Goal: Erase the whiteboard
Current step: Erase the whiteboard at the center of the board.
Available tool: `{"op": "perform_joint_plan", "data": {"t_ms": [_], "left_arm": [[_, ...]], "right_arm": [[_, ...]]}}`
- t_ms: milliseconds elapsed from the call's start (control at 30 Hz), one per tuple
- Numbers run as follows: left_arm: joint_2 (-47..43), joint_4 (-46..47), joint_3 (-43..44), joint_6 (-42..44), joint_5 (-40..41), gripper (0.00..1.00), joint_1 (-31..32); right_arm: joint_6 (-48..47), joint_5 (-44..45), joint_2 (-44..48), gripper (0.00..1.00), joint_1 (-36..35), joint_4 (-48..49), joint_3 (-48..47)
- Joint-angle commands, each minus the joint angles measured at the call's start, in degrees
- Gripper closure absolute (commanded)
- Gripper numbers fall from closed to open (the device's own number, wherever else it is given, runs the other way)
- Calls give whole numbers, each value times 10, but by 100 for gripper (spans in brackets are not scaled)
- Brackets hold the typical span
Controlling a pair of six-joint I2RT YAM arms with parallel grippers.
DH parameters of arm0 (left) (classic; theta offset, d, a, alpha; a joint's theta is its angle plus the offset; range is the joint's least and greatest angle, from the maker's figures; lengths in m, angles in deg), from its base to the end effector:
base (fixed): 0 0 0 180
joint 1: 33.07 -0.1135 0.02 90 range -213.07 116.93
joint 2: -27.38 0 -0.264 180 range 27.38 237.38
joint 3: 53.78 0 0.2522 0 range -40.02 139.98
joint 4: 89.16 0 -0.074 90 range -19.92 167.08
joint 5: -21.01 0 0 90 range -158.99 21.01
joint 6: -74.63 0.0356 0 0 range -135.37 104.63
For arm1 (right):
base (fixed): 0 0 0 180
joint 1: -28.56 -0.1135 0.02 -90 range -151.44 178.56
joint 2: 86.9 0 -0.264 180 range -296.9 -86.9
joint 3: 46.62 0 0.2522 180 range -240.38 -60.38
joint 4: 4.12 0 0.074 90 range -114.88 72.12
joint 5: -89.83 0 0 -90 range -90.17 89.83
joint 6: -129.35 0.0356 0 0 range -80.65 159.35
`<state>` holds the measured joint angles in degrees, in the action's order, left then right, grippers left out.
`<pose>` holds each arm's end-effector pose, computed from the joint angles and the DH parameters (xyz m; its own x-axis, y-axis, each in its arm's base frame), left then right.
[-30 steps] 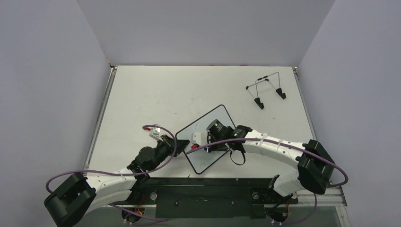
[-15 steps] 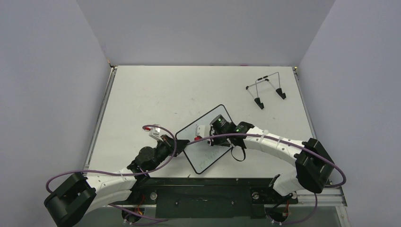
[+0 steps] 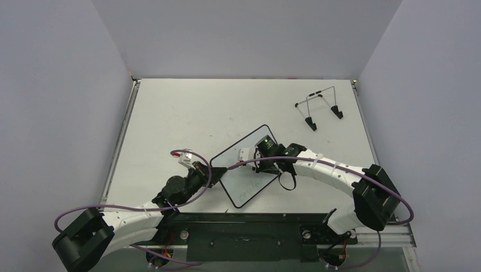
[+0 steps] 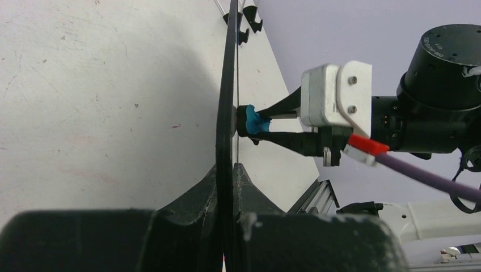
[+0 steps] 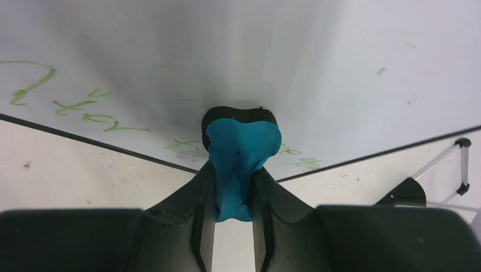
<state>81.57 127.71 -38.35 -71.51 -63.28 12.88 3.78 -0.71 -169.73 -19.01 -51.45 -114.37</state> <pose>0.1218 -0.1208 0.1661 -0.5492 -0.6206 -0.5596 0.3409 0.4450 -0.8281 0.1896 0.2079 0.2127 -0.0553 -0.9227 -0.3816 -0.9506 0.1656 -0.2626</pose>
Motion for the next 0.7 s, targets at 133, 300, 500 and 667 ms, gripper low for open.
{"op": "perform_joint_plan", "data": {"t_ms": [133,300,500,667], "left_arm": [[-16,80,31,-8,-16,100,1],[-20,79,27,-7,-10,100,1],[-7,88,32,-5,-19,100,-1],[-19,85,24,-6,-15,100,-1]], "right_arm": [[-31,-37,-14,100,-67,-39,-18],[7,39,-2,100,7,15,-12],[-36,-55,5,100,-40,-38,-7],[-11,21,-10,100,-17,2,-11]]}}
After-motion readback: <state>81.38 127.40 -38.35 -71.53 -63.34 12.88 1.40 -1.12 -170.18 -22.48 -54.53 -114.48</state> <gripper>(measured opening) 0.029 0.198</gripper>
